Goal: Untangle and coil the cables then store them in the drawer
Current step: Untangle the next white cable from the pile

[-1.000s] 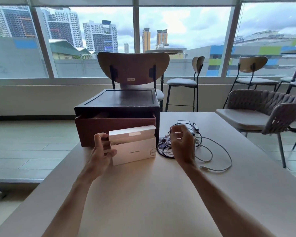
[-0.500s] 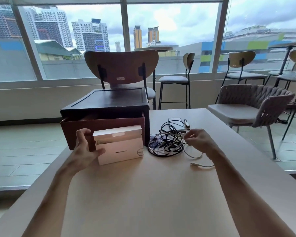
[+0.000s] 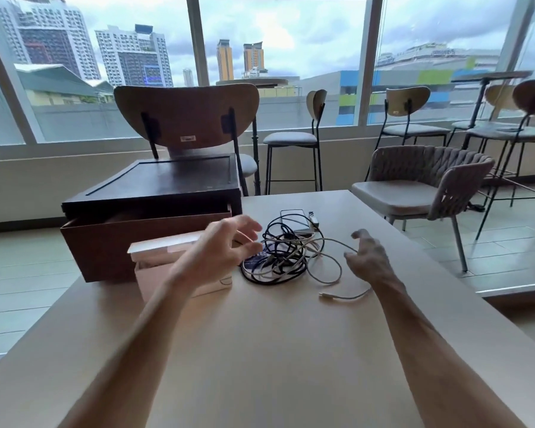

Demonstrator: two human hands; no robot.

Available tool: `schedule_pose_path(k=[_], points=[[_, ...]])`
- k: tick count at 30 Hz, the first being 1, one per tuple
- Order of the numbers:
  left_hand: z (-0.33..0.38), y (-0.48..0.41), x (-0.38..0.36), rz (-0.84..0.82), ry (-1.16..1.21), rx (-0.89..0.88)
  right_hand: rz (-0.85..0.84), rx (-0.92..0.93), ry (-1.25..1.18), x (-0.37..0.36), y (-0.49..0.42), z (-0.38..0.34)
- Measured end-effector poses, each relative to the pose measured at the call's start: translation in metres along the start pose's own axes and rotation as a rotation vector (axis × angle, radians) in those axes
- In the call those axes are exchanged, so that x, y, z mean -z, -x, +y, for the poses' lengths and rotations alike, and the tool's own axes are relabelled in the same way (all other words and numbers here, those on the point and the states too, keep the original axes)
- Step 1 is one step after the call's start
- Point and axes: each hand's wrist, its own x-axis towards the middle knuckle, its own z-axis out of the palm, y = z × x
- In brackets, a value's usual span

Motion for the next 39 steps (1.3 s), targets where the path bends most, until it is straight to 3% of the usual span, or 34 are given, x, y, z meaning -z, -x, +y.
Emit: schedule_pose_path(k=[3,6,10,13,18,21,26,30,34,39], points=[[-0.016,-0.016,-0.038,-0.245,-0.174,0.13,-0.049,-0.02,-0.118,-0.004,-0.005,-0.003],[-0.038,-0.027,-0.072,-0.242,-0.291,0.192,-0.088,-0.028,-0.098,-0.01,-0.015,0.0],[-0.056,-0.033,-0.088,-0.119,-0.295,0.199,-0.003,0.035,-0.173,0.003,-0.028,-0.011],[-0.043,-0.04,-0.075,0.032,-0.118,0.136,0.066,0.069,-0.462,0.023,-0.038,-0.032],[-0.011,-0.054,-0.032,0.33,0.005,-0.015,-0.012,0.092,-0.851,0.054,-0.04,-0.068],[-0.005,-0.063,-0.014,0.403,0.07,-0.019,-0.067,0.125,-0.96,0.06,-0.04,-0.08],[0.009,-0.069,-0.003,0.482,0.412,-0.006,-0.116,0.196,-0.864,0.057,-0.044,-0.083],[0.029,-0.068,0.008,0.574,0.621,-0.008,-0.35,0.328,-0.68,0.056,-0.045,-0.078],[0.039,-0.07,0.021,0.61,0.653,-0.039,-0.545,0.329,-0.459,0.043,-0.046,-0.077],[0.043,-0.069,0.028,0.561,0.631,-0.084,-0.693,0.271,-0.536,0.025,-0.04,-0.077]])
